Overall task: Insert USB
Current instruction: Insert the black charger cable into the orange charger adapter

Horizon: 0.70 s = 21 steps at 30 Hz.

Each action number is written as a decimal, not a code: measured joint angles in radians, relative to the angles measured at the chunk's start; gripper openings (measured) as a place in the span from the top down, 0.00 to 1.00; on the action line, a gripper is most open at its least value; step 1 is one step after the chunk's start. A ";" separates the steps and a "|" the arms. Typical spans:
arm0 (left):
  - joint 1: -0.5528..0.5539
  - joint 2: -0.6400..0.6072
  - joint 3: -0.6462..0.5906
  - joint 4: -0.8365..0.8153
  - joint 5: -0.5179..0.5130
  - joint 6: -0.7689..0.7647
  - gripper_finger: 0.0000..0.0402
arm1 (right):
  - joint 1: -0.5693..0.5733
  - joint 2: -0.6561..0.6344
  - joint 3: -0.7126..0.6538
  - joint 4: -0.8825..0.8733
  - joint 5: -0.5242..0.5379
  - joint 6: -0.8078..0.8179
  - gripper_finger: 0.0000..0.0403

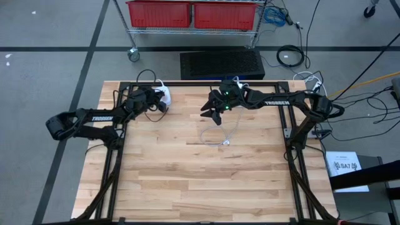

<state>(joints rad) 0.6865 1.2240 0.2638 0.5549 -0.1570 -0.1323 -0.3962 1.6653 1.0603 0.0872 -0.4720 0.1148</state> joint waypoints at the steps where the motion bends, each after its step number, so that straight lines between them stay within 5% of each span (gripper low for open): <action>1: 0.000 0.000 0.000 0.000 0.000 0.000 0.92 | 0.000 0.000 0.000 0.000 0.000 0.001 0.63; 15: 0.002 0.002 0.014 -0.004 0.019 -0.014 0.91 | 0.000 0.000 0.000 0.000 0.000 0.005 0.63; 21: 0.001 0.004 0.028 -0.029 0.041 -0.011 0.83 | 0.000 0.000 0.000 0.000 0.000 0.005 0.63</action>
<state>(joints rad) 0.6876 1.2282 0.2916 0.5254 -0.1162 -0.1429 -0.3962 1.6653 1.0603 0.0872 -0.4725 0.1196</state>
